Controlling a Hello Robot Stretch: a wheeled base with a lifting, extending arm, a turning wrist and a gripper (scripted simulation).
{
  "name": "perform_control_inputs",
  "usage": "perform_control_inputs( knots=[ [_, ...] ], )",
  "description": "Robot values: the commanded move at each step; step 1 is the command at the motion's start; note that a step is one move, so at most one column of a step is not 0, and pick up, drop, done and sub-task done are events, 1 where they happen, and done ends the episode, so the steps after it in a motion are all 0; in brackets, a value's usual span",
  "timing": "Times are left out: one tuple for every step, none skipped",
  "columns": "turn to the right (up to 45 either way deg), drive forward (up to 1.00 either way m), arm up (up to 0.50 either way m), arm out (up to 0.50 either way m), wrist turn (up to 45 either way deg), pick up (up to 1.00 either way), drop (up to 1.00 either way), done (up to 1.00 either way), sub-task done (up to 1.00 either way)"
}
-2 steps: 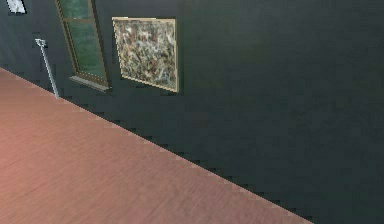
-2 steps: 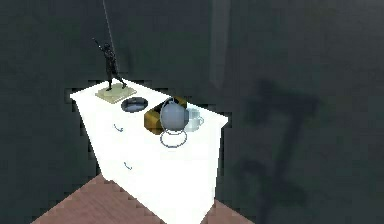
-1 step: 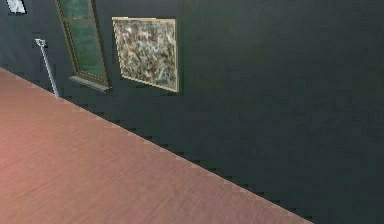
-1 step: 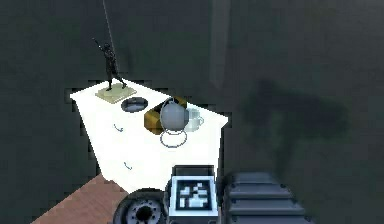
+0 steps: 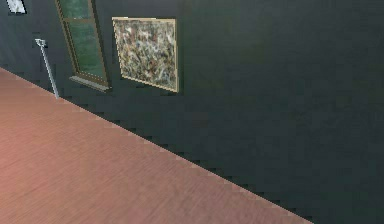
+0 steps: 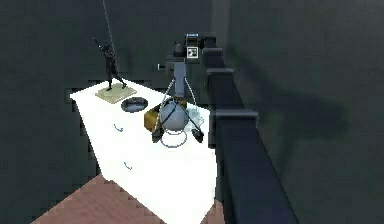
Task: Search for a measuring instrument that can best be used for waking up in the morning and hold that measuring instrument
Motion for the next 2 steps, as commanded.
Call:
perform_control_inputs(
  knots=[
    [0.0, 0.00, 0.00, 0.00, 45.0, 0.00, 0.00, 0.00, 0.00],
    [0.0, 0.00, 0.00, 0.00, 45.0, 0.00, 0.00, 0.00, 0.00]
  ],
)
